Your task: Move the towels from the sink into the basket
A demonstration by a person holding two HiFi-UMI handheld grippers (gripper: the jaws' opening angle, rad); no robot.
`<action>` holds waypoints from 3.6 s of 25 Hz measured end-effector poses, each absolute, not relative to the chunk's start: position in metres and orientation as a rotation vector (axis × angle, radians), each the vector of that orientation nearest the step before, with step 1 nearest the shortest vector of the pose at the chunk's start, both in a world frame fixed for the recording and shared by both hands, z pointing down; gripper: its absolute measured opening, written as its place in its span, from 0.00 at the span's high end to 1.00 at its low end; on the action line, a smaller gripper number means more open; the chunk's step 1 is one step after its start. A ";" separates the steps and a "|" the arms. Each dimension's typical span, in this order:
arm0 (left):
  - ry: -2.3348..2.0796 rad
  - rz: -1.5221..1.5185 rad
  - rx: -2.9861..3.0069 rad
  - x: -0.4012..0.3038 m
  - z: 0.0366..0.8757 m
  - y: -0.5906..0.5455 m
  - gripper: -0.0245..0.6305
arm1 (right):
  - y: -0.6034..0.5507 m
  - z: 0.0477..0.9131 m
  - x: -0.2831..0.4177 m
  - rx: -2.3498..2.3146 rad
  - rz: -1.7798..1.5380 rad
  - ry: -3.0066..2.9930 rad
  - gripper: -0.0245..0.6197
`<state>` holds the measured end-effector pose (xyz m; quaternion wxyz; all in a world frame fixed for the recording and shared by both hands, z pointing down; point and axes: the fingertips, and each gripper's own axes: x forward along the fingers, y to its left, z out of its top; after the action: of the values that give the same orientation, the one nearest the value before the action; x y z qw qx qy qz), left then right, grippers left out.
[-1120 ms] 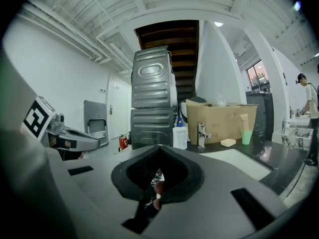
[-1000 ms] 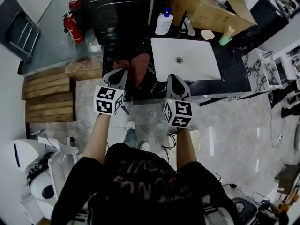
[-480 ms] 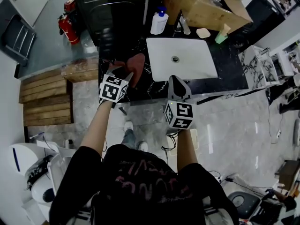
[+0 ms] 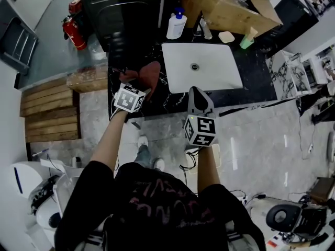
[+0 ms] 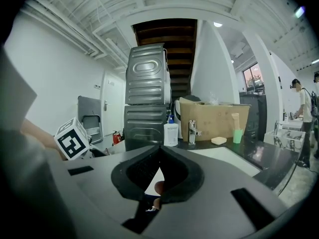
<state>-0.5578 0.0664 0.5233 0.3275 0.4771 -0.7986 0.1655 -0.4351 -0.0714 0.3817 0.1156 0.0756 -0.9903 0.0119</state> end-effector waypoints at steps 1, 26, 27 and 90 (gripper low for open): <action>-2.085 0.435 1.248 -0.558 0.526 0.066 0.52 | -0.072 0.382 -0.435 0.227 0.036 -2.900 0.94; -2.182 0.366 1.268 -0.562 0.505 0.066 0.90 | -0.085 0.386 -0.415 0.341 0.059 -2.891 0.94; -2.190 0.360 1.274 -0.562 0.501 0.065 0.90 | -0.086 0.385 -0.414 0.347 0.061 -2.892 0.94; -1.296 0.374 2.514 -0.062 0.410 -0.235 0.91 | -0.184 0.370 0.117 1.902 0.228 -2.304 0.94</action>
<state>-0.0615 -0.2353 0.4102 0.1437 0.8720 -0.4497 0.1296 0.1167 -0.1842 0.3697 0.0725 0.6332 -0.7668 0.0758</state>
